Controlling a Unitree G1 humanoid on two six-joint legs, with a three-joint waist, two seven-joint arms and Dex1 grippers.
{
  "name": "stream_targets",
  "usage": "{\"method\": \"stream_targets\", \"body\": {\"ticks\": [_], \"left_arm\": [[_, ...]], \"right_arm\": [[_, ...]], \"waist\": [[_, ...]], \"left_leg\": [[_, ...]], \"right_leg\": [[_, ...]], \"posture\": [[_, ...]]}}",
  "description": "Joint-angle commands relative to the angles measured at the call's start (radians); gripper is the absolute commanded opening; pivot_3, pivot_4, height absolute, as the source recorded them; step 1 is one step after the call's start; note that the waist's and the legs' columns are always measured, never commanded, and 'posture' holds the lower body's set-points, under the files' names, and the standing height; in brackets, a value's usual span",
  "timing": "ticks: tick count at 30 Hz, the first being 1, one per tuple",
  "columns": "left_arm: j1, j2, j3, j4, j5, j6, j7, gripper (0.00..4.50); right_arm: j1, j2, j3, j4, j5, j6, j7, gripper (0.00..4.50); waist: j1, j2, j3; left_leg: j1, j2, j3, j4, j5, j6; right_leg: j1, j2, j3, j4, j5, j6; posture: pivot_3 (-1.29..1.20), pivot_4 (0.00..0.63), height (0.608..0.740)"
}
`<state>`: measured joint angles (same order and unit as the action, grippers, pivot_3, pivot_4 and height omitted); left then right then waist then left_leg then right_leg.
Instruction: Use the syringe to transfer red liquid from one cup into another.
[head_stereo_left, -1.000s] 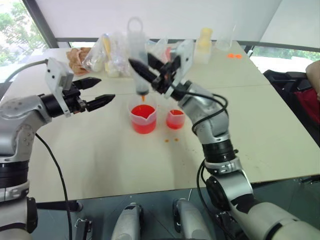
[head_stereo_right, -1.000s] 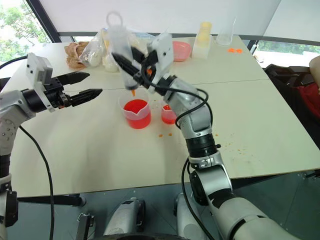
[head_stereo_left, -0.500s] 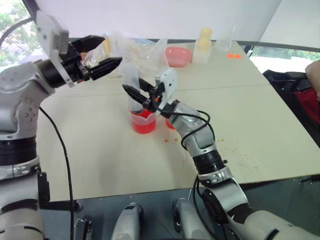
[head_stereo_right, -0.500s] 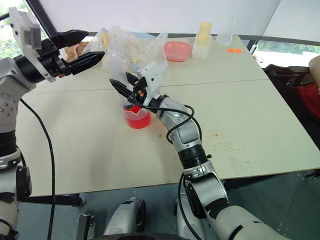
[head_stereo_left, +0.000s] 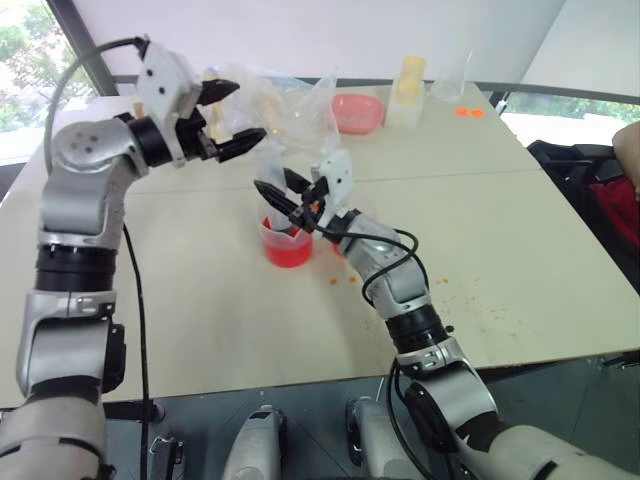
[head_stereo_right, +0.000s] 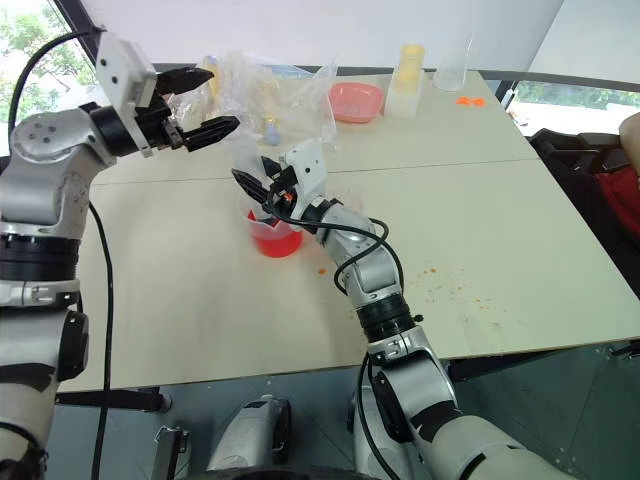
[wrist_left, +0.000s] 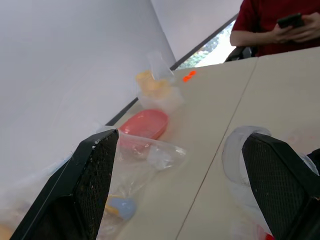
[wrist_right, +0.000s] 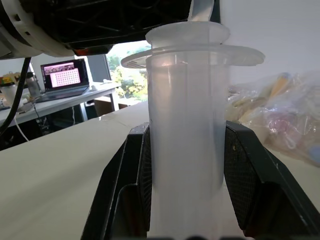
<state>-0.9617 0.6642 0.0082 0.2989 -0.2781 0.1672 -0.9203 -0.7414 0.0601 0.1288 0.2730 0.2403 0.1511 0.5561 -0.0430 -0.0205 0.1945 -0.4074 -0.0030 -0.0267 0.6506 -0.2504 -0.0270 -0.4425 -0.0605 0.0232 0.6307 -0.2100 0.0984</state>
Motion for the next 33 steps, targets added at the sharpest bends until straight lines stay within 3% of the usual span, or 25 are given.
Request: {"method": "stream_targets", "body": {"ticks": [1, 6, 33], "left_arm": [[-0.043, -0.020, -0.001, 0.029, 0.040, -0.044, 0.025, 3.43], [-0.080, -0.037, 0.016, 0.037, 0.022, -0.037, 0.008, 1.37], [-0.215, -0.018, 0.035, 0.174, 0.071, -0.141, -0.030, 1.37]], "right_arm": [[-0.007, 0.031, 0.041, -0.074, 0.001, -0.044, 0.028, 1.42], [-0.004, 0.039, 0.043, -0.071, -0.005, -0.050, 0.026, 1.42], [0.059, 0.078, 0.109, -0.058, -0.055, -0.057, 0.035, 1.42]], "waist": [[0.000, 0.000, 0.000], [-0.002, 0.000, 0.000], [-0.001, 0.000, 0.000]], "left_leg": [[0.000, 0.000, 0.000, 0.000, 0.000, 0.000], [0.000, 0.000, 0.000, 0.000, 0.000, 0.000], [0.000, 0.000, 0.000, 0.000, 0.000, 0.000]], "right_leg": [[0.000, 0.000, 0.000, 0.000, 0.000, 0.000], [0.000, 0.000, 0.000, 0.000, 0.000, 0.000], [0.000, 0.000, 0.000, 0.000, 0.000, 0.000]], "posture": [[0.00, 0.150, 0.740], [0.00, 0.150, 0.740], [0.00, 0.150, 0.740]]}}
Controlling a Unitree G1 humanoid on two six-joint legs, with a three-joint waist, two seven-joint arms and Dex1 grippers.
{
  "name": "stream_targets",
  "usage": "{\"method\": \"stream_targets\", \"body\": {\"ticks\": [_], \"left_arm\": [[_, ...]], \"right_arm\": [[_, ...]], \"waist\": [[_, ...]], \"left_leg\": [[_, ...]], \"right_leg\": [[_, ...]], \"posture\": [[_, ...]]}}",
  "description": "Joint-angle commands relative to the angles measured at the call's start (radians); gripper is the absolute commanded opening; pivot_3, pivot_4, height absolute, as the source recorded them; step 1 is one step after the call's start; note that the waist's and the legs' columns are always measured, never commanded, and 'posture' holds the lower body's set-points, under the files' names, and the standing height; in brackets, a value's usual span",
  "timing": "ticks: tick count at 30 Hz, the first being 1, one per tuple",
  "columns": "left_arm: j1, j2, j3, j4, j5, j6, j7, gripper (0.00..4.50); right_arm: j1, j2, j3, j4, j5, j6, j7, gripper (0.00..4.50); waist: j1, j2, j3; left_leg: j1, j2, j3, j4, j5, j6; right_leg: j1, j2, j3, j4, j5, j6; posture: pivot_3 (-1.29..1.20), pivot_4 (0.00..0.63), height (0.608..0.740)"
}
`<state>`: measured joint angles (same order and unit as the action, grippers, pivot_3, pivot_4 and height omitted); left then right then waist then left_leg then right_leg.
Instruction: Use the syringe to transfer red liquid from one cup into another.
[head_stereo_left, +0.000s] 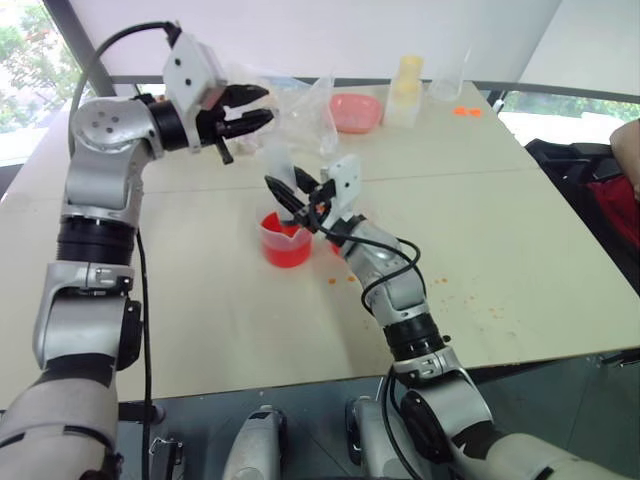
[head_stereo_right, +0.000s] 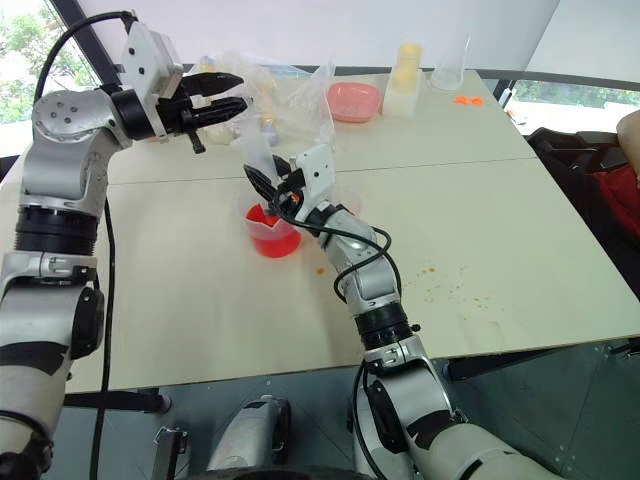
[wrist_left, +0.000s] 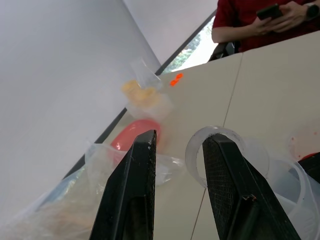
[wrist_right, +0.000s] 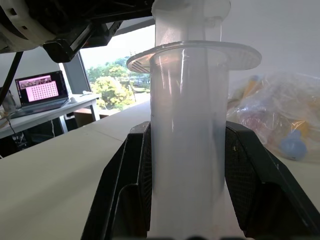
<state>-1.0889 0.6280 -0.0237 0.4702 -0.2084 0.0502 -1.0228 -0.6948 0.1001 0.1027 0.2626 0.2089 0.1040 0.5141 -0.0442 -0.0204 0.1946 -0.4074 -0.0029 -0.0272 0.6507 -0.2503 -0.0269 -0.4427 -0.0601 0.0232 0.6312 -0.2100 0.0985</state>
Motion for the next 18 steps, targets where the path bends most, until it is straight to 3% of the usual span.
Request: {"method": "stream_targets", "body": {"ticks": [1, 2, 5, 9, 15, 18], "left_arm": [[-0.082, 0.016, 0.066, 0.000, 0.001, -0.024, 0.071, 1.37], [-0.071, 0.018, 0.062, -0.006, 0.001, -0.015, 0.064, 1.37], [-0.029, 0.026, 0.066, -0.048, -0.023, 0.033, 0.038, 2.12], [0.026, 0.048, 0.084, -0.119, -0.053, 0.115, 0.019, 3.90], [0.230, 0.145, 0.120, -0.394, -0.167, 0.359, -0.042, 3.90], [0.377, 0.204, 0.206, -0.556, -0.327, 0.556, -0.062, 3.90]], "right_arm": [[0.012, 0.038, 0.134, -0.047, -0.025, -0.012, 0.076, 1.42], [0.010, 0.037, 0.132, -0.045, -0.027, -0.016, 0.074, 1.42], [-0.006, 0.033, 0.110, -0.042, -0.027, -0.025, 0.064, 1.42], [-0.037, 0.023, 0.073, -0.049, -0.024, -0.034, 0.041, 1.42], [-0.085, 0.005, 0.012, -0.065, -0.016, -0.043, -0.014, 1.42], [-0.104, 0.002, -0.019, -0.062, -0.007, -0.048, -0.042, 1.42]], "waist": [[0.000, 0.000, 0.000], [0.000, 0.000, 0.000], [-0.002, 0.000, 0.000], [-0.004, 0.000, 0.000], [-0.010, 0.000, 0.000], [-0.009, 0.000, 0.000]], "left_leg": [[0.000, 0.000, 0.000, 0.000, 0.000, 0.000], [0.000, 0.000, 0.000, 0.000, 0.000, 0.000], [0.000, 0.000, 0.000, 0.000, 0.000, 0.000], [0.000, 0.000, 0.000, 0.000, 0.000, 0.000], [0.000, 0.001, -0.001, -0.001, 0.000, 0.000], [0.000, 0.001, -0.001, 0.000, 0.000, 0.000]], "right_leg": [[0.000, 0.000, 0.000, 0.000, 0.000, 0.000], [0.000, 0.000, 0.000, 0.000, 0.000, 0.000], [0.000, 0.000, 0.000, 0.000, 0.000, 0.000], [0.000, 0.001, 0.000, 0.000, 0.000, 0.000], [0.000, 0.001, 0.000, 0.001, 0.000, 0.000], [0.000, 0.000, 0.001, 0.001, 0.000, 0.000]], "posture": [[0.00, 0.150, 0.740], [0.00, 0.150, 0.740], [0.00, 0.150, 0.740], [0.00, 0.150, 0.740], [0.00, 0.150, 0.740], [0.00, 0.150, 0.740]]}}
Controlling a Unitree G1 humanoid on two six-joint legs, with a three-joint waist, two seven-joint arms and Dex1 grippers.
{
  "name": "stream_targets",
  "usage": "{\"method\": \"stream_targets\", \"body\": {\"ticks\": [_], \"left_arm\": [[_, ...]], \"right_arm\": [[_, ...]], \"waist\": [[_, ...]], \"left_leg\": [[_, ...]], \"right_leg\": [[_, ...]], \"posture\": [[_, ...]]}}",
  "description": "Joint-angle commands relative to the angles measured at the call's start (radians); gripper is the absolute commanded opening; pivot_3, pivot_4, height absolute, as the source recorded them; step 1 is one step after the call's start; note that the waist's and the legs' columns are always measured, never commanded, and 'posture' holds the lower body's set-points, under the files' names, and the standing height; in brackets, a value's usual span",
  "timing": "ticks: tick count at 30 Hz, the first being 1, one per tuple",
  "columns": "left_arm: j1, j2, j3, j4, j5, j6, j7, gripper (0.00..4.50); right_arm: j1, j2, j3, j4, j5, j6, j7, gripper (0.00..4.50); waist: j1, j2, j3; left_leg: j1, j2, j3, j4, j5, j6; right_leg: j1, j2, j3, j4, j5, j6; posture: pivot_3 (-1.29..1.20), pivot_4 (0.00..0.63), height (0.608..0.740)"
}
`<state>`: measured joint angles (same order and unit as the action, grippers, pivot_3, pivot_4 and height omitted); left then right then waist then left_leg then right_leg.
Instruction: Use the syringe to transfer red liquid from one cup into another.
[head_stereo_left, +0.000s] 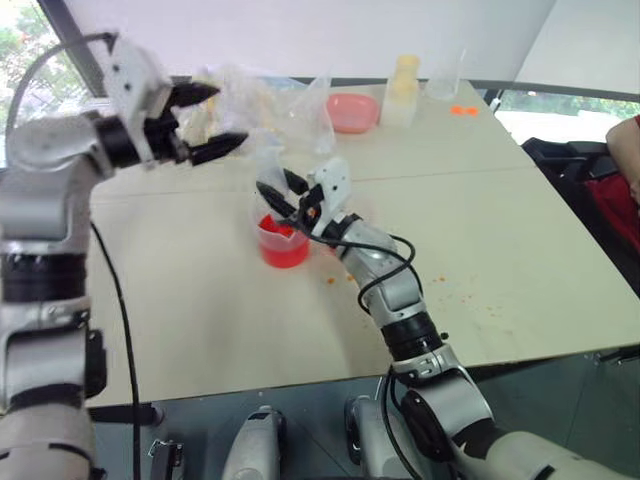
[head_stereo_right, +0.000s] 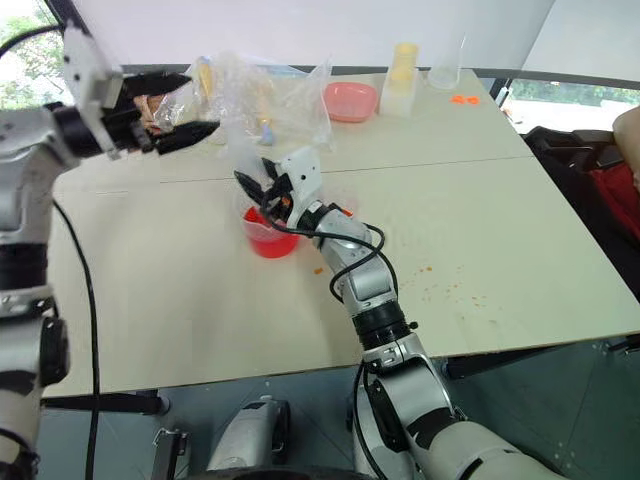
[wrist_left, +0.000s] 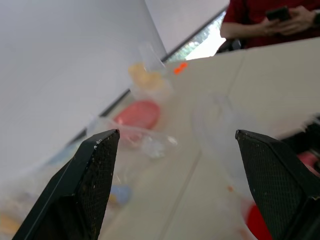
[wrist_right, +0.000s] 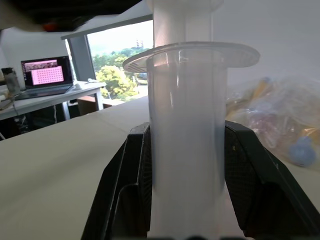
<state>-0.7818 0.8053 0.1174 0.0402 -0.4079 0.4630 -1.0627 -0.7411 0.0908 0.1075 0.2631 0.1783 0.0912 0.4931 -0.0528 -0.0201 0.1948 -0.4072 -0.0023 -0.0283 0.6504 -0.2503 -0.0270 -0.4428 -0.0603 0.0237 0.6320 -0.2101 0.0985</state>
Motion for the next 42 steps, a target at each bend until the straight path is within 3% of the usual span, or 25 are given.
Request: {"method": "stream_targets", "body": {"ticks": [1, 4, 8, 14, 18, 22, 31, 36, 42], "left_arm": [[0.099, 0.034, 0.087, -0.158, -0.162, 0.179, -0.019, 3.90], [0.143, -0.005, 0.205, -0.210, -0.282, 0.288, 0.091, 3.90], [0.177, -0.017, 0.271, -0.237, -0.299, 0.306, 0.195, 3.90], [0.202, -0.030, 0.232, -0.264, -0.289, 0.276, 0.223, 3.90], [0.174, -0.048, 0.179, -0.230, -0.271, 0.241, 0.213, 3.90], [0.133, -0.053, 0.122, -0.175, -0.243, 0.198, 0.177, 3.90], [-0.180, -0.188, -0.016, 0.097, -0.128, 0.024, 0.135, 3.90], [-0.365, -0.276, -0.084, 0.312, -0.009, -0.168, 0.104, 3.90], [-0.520, -0.375, -0.100, 0.557, 0.074, -0.346, 0.091, 3.90]], "right_arm": [[-0.061, 0.010, -0.030, -0.063, 0.027, -0.036, -0.026, 1.42], [-0.069, 0.011, -0.044, -0.066, 0.036, -0.036, -0.037, 1.42], [-0.074, 0.010, -0.049, -0.077, 0.050, -0.027, -0.041, 1.42], [-0.114, -0.022, -0.125, -0.191, 0.147, 0.082, -0.081, 1.42], [-0.114, -0.165, -0.152, -0.325, 0.136, 0.159, -0.076, 1.42], [-0.050, -0.210, -0.146, -0.383, 0.157, 0.203, -0.083, 1.42], [0.068, -0.197, -0.116, -0.413, 0.127, 0.190, -0.127, 1.42], [0.081, -0.215, -0.092, -0.374, 0.073, 0.141, -0.129, 1.42], [0.103, -0.236, -0.091, -0.372, 0.045, 0.114, -0.132, 1.42]], "waist": [[-0.001, 0.000, 0.000], [0.009, 0.000, 0.000], [0.008, 0.000, 0.000], [0.012, 0.000, 0.000], [0.017, 0.000, 0.000], [0.012, -0.001, 0.000], [0.016, 0.000, 0.000], [0.015, 0.000, 0.000], [0.010, 0.000, 0.000]], "left_leg": [[0.000, 0.000, 0.000, 0.000, 0.000, 0.000], [0.000, 0.001, -0.002, 0.001, 0.000, 0.000], [0.000, 0.000, -0.002, 0.001, 0.000, 0.000], [0.000, 0.000, -0.001, 0.001, 0.000, -0.001], [0.000, -0.001, -0.001, 0.000, 0.001, -0.001], [0.000, -0.001, 0.000, 0.000, 0.001, -0.001], [0.000, -0.001, 0.000, 0.001, 0.001, -0.001], [0.000, -0.001, 0.001, 0.001, 0.001, -0.001], [-0.001, -0.001, 0.001, 0.001, 0.001, -0.001]], "right_leg": [[0.000, 0.000, 0.000, 0.000, 0.000, 0.000], [0.000, 0.000, -0.001, 0.000, 0.000, 0.000], [0.000, 0.000, -0.001, 0.000, 0.000, 0.000], [0.000, -0.001, -0.001, 0.000, 0.000, 0.000], [0.001, -0.001, -0.001, 0.000, 0.000, 0.000], [0.001, -0.001, -0.002, -0.001, 0.000, 0.000], [0.001, 0.000, -0.001, -0.001, 0.000, 0.000], [0.001, 0.000, -0.001, -0.001, 0.000, 0.000], [0.001, 0.000, -0.001, -0.002, 0.000, 0.000]], "posture": [[0.00, 0.150, 0.740], [0.00, 0.150, 0.740], [0.00, 0.150, 0.740], [0.00, 0.150, 0.740], [0.00, 0.150, 0.740], [0.00, 0.150, 0.740], [0.00, 0.150, 0.740], [0.00, 0.150, 0.740], [0.00, 0.150, 0.740]]}}
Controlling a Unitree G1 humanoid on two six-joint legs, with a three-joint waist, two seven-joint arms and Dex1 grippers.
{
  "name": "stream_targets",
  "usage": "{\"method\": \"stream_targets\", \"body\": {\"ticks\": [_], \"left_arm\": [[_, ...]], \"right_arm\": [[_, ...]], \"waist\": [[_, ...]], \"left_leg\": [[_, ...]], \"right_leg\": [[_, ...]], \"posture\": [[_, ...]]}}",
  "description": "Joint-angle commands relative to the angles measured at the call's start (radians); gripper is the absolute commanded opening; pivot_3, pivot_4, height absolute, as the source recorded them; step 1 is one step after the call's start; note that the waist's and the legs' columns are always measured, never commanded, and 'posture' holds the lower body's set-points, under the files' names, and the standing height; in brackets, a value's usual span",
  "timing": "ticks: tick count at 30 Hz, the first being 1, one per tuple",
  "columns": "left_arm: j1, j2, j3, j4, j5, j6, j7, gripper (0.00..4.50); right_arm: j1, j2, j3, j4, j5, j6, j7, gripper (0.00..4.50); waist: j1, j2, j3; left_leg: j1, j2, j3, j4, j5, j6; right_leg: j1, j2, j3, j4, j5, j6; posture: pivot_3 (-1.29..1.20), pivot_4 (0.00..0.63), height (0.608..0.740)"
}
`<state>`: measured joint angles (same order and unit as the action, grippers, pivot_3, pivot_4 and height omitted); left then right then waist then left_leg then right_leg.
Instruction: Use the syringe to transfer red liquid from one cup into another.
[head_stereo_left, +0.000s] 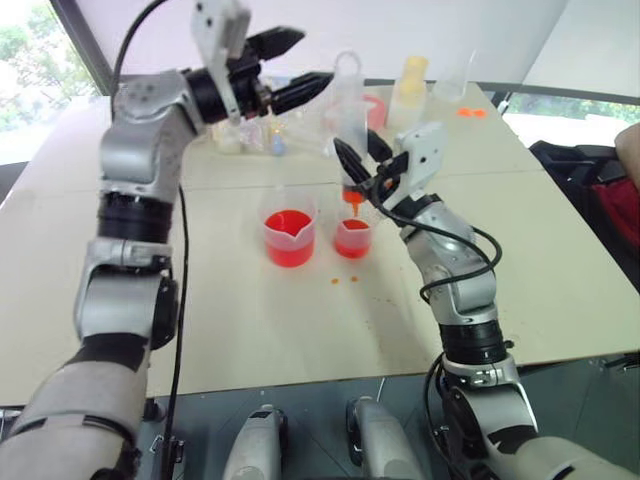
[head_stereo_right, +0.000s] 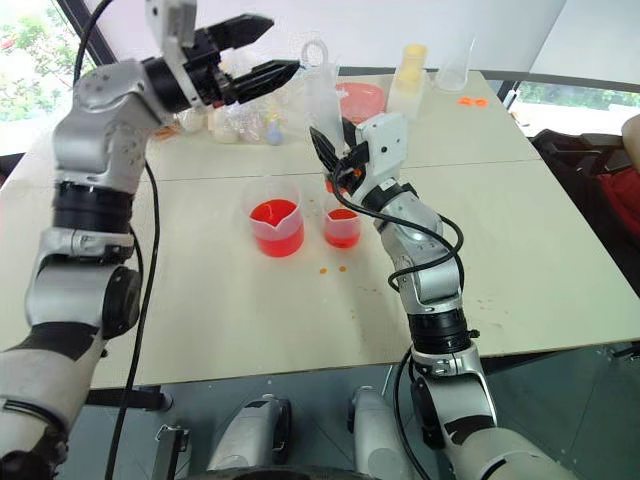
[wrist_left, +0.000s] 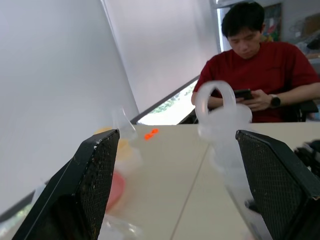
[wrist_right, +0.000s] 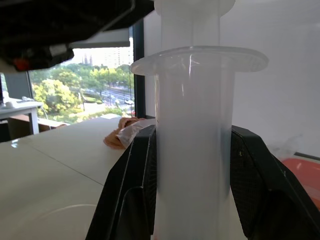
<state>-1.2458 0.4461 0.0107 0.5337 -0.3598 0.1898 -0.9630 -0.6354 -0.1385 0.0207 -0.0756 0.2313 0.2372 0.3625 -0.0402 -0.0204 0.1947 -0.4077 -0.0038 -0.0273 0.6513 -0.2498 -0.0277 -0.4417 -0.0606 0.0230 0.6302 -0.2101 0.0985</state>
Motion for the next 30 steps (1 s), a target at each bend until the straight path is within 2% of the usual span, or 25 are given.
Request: {"method": "stream_targets", "body": {"ticks": [1, 11, 14, 20, 21, 24, 30], "left_arm": [[-0.072, -0.028, 0.012, 0.091, 0.025, -0.082, -0.017, 3.90], [-0.146, -0.086, -0.053, 0.314, 0.184, -0.258, -0.017, 3.90], [-0.158, -0.106, -0.039, 0.332, 0.191, -0.271, -0.007, 3.08], [-0.170, -0.129, -0.015, 0.342, 0.191, -0.293, 0.004, 0.34], [-0.171, -0.131, -0.013, 0.341, 0.191, -0.294, 0.001, 0.04], [-0.167, -0.131, -0.018, 0.325, 0.192, -0.283, -0.022, 0.04], [-0.083, -0.143, -0.035, 0.157, 0.138, -0.196, -0.130, 0.04]], "right_arm": [[0.002, -0.007, -0.003, -0.036, -0.013, -0.034, -0.003, 1.42], [0.031, 0.003, 0.012, -0.068, -0.033, -0.045, -0.025, 1.42], [0.034, 0.007, 0.016, -0.069, -0.036, -0.048, -0.025, 1.42], [0.036, 0.017, 0.023, -0.064, -0.037, -0.051, -0.031, 1.42], [0.036, 0.019, 0.025, -0.063, -0.037, -0.051, -0.033, 1.42], [0.035, 0.025, 0.029, -0.060, -0.037, -0.052, -0.035, 1.42], [0.011, 0.033, 0.016, -0.047, -0.034, -0.063, -0.042, 1.42]], "waist": [[-0.004, 0.000, 0.000], [0.000, 0.000, 0.000], [0.002, 0.000, 0.000], [-0.001, 0.000, 0.000], [-0.003, 0.000, 0.000], [-0.004, 0.000, 0.000], [-0.003, 0.000, 0.000]], "left_leg": [[0.000, 0.000, 0.000, 0.000, 0.000, 0.000], [-0.001, 0.000, 0.000, 0.000, 0.000, 0.000], [-0.001, 0.000, 0.000, 0.000, 0.000, 0.000], [-0.001, 0.000, 0.000, 0.000, 0.000, 0.000], [0.000, 0.000, 0.000, 0.000, 0.000, 0.000], [0.000, 0.000, -0.001, 0.000, 0.000, 0.000], [0.000, 0.000, -0.001, 0.000, 0.000, 0.000]], "right_leg": [[0.000, 0.000, 0.000, 0.000, 0.000, 0.000], [0.000, 0.000, 0.000, 0.000, 0.000, 0.000], [0.000, 0.000, 0.000, 0.000, 0.000, 0.000], [0.000, 0.000, 0.000, 0.000, 0.000, 0.000], [0.000, 0.000, 0.000, 0.000, 0.000, 0.000], [-0.001, 0.001, 0.000, 0.001, 0.000, 0.000], [-0.001, 0.001, 0.000, 0.000, 0.000, 0.000]], "posture": [[0.00, 0.150, 0.740], [0.00, 0.150, 0.740], [0.00, 0.150, 0.740], [0.00, 0.150, 0.740], [0.00, 0.150, 0.740], [0.00, 0.150, 0.740], [0.00, 0.150, 0.740]]}}
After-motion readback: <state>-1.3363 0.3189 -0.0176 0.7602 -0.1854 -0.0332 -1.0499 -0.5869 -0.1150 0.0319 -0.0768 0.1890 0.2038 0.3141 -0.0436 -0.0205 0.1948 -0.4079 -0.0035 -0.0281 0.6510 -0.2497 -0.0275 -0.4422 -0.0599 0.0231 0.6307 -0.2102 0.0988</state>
